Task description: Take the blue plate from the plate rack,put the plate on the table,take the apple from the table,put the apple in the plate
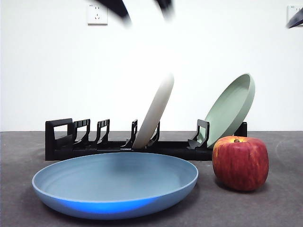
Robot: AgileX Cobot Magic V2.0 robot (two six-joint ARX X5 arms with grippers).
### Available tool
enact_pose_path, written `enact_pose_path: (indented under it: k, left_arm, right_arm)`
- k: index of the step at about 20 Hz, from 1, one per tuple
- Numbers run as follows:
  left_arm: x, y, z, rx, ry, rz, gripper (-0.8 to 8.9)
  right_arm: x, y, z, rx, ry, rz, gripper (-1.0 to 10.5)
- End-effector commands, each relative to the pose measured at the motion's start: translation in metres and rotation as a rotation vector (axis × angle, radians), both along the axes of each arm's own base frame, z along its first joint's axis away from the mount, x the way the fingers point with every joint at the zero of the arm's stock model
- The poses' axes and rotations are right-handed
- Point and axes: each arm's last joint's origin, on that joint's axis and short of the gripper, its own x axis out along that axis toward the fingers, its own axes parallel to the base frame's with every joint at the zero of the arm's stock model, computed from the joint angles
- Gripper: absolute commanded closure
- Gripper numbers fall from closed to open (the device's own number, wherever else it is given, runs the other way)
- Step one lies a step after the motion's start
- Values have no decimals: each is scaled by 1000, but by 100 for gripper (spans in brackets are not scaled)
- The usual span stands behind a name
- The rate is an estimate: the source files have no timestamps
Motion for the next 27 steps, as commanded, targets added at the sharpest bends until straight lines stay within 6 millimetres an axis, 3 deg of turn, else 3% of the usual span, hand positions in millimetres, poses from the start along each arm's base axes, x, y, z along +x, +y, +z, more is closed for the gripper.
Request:
enact_pose_path:
  k: [1, 3, 5, 9, 12, 21, 22, 25, 27]
  left_arm:
    - [-16, 38, 41, -134, -112, 35, 405]
    - [-30, 71, 70, -258, -180, 55, 405]
    - [-43, 99, 87, -339, -244, 87, 405]
    - [-60, 135, 95, -351, -332, 209, 405]
    - [-64, 144, 91, -304, -329, 247, 405]
    - [-64, 144, 87, -265, -314, 244, 405]
    - [-64, 144, 87, -265, -314, 244, 405]
    - [-64, 144, 86, -257, -310, 244, 405]
    - [-64, 144, 86, -254, -310, 246, 405]
  right_arm:
    - [3, 13, -10, -66, 64, 6, 446]
    - [7, 30, -22, -140, 128, 41, 446]
    - [13, 46, -34, -219, 175, 62, 446]
    - [25, 75, -64, -362, 264, 99, 446]
    - [37, 85, -85, -445, 325, 90, 446]
    - [63, 103, -146, -552, 514, 116, 457]
    - [64, 103, -150, -560, 529, 116, 529]
    - [65, 104, -153, -563, 543, 112, 978]
    - [62, 105, -147, -550, 522, 113, 955]
